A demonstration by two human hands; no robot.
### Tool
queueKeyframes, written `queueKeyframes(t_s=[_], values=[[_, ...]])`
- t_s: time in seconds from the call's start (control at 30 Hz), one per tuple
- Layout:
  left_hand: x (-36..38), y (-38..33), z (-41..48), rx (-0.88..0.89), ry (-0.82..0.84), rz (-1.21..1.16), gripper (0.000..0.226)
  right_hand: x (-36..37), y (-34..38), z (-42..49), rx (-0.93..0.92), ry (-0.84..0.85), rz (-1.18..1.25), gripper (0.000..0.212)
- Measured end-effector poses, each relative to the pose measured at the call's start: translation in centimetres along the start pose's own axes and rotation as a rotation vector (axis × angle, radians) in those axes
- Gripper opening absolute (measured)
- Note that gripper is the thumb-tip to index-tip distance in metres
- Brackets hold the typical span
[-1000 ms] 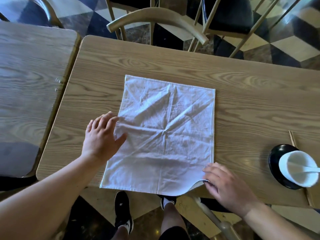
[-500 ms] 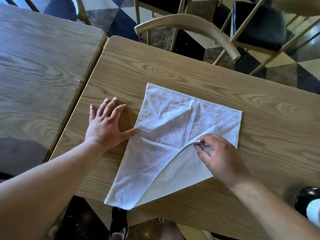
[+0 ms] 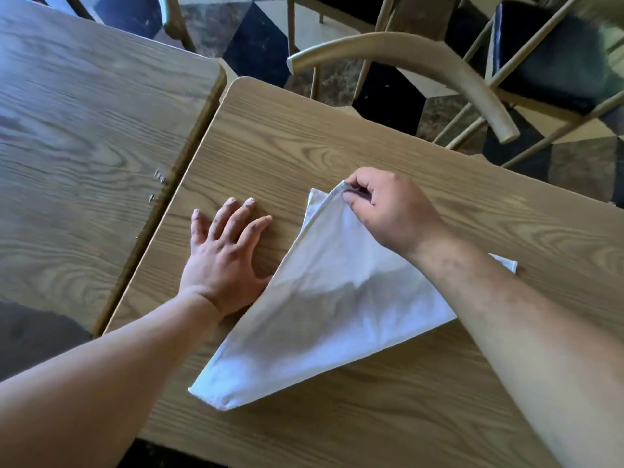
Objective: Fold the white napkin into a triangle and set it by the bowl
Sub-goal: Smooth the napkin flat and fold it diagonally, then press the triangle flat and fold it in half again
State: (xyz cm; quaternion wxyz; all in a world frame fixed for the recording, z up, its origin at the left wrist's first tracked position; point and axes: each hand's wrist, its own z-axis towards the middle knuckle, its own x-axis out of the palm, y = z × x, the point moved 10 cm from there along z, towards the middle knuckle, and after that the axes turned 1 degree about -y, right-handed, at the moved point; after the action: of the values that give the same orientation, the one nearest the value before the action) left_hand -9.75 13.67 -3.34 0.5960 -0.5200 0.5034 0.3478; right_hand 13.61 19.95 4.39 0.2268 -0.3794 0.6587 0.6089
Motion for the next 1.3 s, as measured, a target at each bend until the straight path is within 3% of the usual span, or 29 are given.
queueKeyframes(t_s=[0.3,0.4,0.57,0.63,0.73,0.87,1.1,1.3], values=[[0.1,0.0,0.1,0.031,-0.035,-0.01,0.084,5.1,-0.7,5.3,0.076,0.178,-0.234,0.005],[-0.4,0.5,0.1,-0.021,-0.054,-0.092,0.069,5.2,-0.5,4.9,0.037,0.046,-0.332,0.019],[-0.4,0.5,0.0,-0.027,-0.017,-0.116,0.086,3.4,-0.3,-0.6,-0.054,-0.324,-0.256,0.034],[-0.2,0.5,0.1,-0.047,0.004,-0.084,0.089,4.0,-0.5,-4.4,-0.121,-0.319,-0.234,0.039],[0.0,0.4,0.1,-0.051,0.03,-0.049,0.094,6.8,-2.3,-9.7,-0.181,-0.179,-0.31,0.056],[0.1,0.5,0.1,-0.062,0.037,-0.034,0.095,6.7,-8.1,-12.6,-0.076,-0.095,-0.406,0.07],[0.1,0.5,0.0,-0.066,0.029,-0.03,0.094,-2.0,-19.5,-15.2,0.278,-0.261,-0.448,0.078],[-0.1,0.4,-0.4,-0.066,0.018,-0.089,0.083,-3.0,-20.2,-15.6,0.362,-0.327,-0.466,0.076]])
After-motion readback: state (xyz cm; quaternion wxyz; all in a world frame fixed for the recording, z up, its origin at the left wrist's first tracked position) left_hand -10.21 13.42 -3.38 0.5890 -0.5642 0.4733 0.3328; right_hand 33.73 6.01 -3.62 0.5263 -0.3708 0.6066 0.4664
